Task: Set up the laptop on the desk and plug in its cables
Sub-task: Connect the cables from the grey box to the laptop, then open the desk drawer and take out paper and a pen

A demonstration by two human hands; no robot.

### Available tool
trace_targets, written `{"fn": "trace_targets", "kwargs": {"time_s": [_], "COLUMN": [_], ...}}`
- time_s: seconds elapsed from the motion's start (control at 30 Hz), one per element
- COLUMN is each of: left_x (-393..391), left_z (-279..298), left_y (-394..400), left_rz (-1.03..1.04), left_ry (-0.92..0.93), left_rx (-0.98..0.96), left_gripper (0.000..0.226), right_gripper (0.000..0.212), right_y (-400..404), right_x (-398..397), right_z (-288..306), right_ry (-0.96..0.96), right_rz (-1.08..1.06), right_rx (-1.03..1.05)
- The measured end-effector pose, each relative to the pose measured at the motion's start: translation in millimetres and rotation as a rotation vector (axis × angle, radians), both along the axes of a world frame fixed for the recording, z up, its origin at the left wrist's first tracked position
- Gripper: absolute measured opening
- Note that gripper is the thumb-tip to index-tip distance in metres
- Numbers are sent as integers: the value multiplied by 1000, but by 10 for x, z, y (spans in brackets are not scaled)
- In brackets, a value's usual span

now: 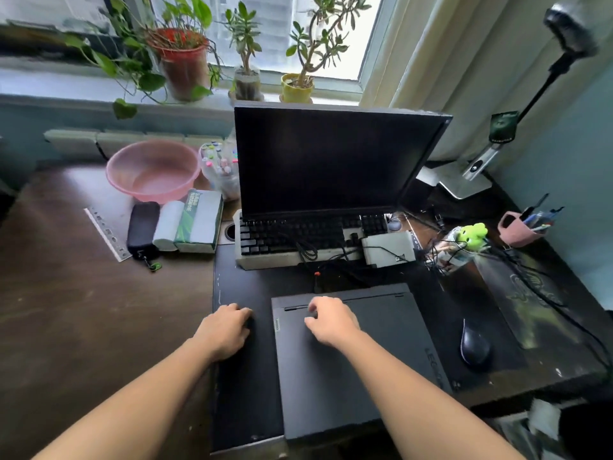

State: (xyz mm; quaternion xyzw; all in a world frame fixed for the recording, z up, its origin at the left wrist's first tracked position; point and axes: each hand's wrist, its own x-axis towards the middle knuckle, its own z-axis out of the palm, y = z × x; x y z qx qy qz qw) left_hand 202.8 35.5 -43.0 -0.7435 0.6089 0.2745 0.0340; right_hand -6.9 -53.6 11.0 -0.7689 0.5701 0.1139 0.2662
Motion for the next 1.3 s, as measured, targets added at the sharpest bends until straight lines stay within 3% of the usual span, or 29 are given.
{"fn": "trace_targets", "kwargs": {"time_s": [0.5,0.77,0.93,1.13,1.3], "left_x": [254,187,335,603,610], "left_z": [92,84,-22,-374,-611], "left_y": [1859,2233,2878,3647,3829], "left_rz": [115,41,15,-167,-66], "left_ry": [-64,-73,-63,-32,-37], "left_rx": [142,11,-121,-178,65], "left_gripper": [50,42,23,26,46], "right_gripper": [34,34,29,48,68], "right_y": [1399,2044,2628,3094,3038], "right_x": [256,461,707,1208,1493], "right_z": [217,165,-60,-304,-483], "right_ry": [-65,-66,16,10,48], "right_rz": [238,193,157,266,260], "right_rx": [90,97,62,-51,-138]}}
